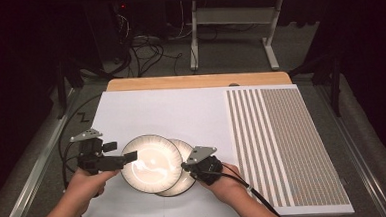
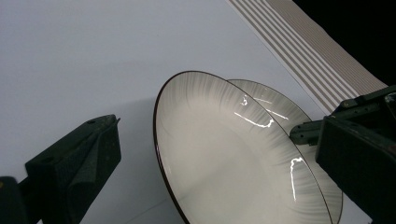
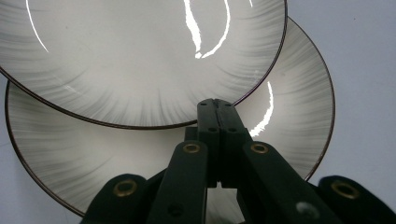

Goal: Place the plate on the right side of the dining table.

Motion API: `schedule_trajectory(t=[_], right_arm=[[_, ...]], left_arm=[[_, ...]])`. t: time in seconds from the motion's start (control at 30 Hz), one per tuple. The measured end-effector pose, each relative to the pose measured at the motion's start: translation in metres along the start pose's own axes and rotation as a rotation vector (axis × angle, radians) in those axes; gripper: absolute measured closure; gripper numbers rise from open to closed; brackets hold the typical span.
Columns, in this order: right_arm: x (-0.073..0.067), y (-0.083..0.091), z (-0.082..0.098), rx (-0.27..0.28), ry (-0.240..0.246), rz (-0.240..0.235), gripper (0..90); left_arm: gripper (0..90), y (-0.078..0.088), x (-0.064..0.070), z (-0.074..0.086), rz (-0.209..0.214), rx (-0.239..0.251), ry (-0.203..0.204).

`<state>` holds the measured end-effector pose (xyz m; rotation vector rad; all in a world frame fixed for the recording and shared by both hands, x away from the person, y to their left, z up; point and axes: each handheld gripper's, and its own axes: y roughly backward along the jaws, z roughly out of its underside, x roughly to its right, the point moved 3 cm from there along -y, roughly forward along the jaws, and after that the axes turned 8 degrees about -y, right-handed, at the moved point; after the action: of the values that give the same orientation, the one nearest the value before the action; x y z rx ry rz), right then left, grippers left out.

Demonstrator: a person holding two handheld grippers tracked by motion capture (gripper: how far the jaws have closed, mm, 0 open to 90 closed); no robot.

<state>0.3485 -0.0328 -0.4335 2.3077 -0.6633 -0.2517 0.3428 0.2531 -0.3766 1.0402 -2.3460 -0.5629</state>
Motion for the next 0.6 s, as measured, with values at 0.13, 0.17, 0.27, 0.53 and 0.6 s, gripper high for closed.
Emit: schedule_trajectory(t=[0.13,0.17,0.27,0.53,0.6], right_arm=[[-0.0001,0.0,0.0,0.0,0.0,0.001,90.0],[-0.0002,0.0001,0.0,0.0,0.0,0.0,90.0],[-0.0002,0.0001,0.0,0.0,0.0,0.0,90.0],[-0.0002,0.0001,-0.0001,-0.001,-0.002,0.0,90.0],[-0.0002,0.0,-0.0001,-0.001,-0.004,0.0,90.0]], left_arm=[[0.7,0.0011,-0.0065,0.0002,0.026,-0.024,0.052],[0.7,0.0014,-0.0074,0.0001,0.031,-0.028,0.061],[0.7,0.0008,-0.0085,0.0003,0.055,-0.044,0.088],[0.7,-0.0028,-0.0106,0.0025,0.07,-0.073,0.116],[0.7,-0.0041,-0.0117,0.0039,0.073,-0.078,0.127]])
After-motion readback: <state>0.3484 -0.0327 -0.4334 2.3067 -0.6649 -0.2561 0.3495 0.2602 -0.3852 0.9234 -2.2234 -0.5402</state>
